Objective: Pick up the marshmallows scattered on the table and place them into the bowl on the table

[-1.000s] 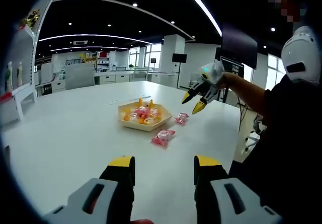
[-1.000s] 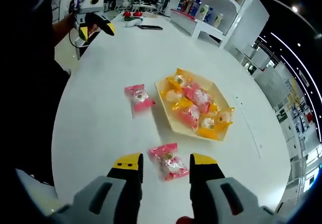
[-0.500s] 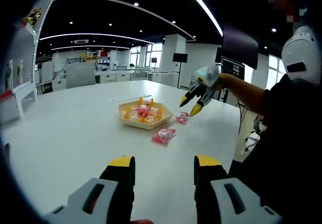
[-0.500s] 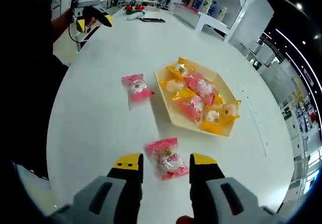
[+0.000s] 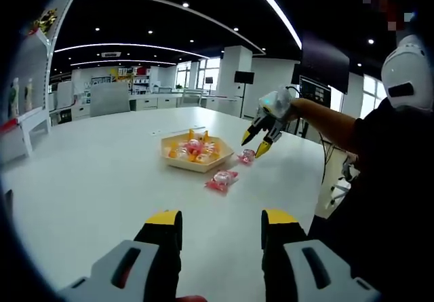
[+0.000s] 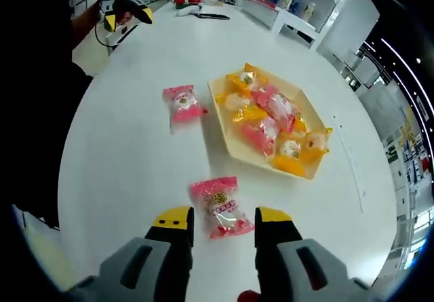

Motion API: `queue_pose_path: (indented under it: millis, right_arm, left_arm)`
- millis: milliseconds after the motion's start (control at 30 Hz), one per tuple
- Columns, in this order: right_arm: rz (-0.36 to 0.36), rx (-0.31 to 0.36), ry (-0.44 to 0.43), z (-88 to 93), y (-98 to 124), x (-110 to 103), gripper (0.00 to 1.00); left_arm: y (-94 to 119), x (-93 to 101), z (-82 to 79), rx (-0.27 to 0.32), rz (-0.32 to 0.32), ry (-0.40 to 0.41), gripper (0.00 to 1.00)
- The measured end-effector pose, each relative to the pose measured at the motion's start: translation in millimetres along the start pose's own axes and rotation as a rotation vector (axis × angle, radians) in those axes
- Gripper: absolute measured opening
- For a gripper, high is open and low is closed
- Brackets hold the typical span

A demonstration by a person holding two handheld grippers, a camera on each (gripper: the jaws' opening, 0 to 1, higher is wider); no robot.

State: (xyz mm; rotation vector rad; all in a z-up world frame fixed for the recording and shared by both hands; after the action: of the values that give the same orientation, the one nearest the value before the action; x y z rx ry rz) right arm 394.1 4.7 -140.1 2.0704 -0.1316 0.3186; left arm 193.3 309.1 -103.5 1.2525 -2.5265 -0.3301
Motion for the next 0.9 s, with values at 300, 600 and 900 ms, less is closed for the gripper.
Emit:
queue_pose_path:
  millis: [300,600,900]
  right_arm:
    - [-0.020,-0.021,0.024,-0.7,-4.8,0.8,0.35]
    - [-0.038,-0.024,0.024,0.7,-12.0,2.0,0.34]
    - [-0.052,-0.049,0.026,4.3,-18.1,0.3,0.31]
  left_arm:
    - [0.5,1.5,-0.5,0.001,0.002,-0.001,0.47]
    - [4.8,1.6,-1.1,0.009,-0.007,-0.003,0.47]
    - [7.6,1.7,0.9,0.013,-0.010,0.002,0.47]
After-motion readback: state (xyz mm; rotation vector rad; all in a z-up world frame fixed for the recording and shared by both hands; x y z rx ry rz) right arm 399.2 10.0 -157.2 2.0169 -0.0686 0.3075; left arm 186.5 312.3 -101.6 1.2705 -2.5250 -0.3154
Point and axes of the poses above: the point that each gripper's makers call its tool centre point, and the gripper's own axes: y roughly backward along the fingers, x roughly to its right, z roughly out of its underside, the point moved 6 cm from there along y, roughly backward along the fingers, and after that the axes turned 2 degrees about y, right-handed, at the moved point
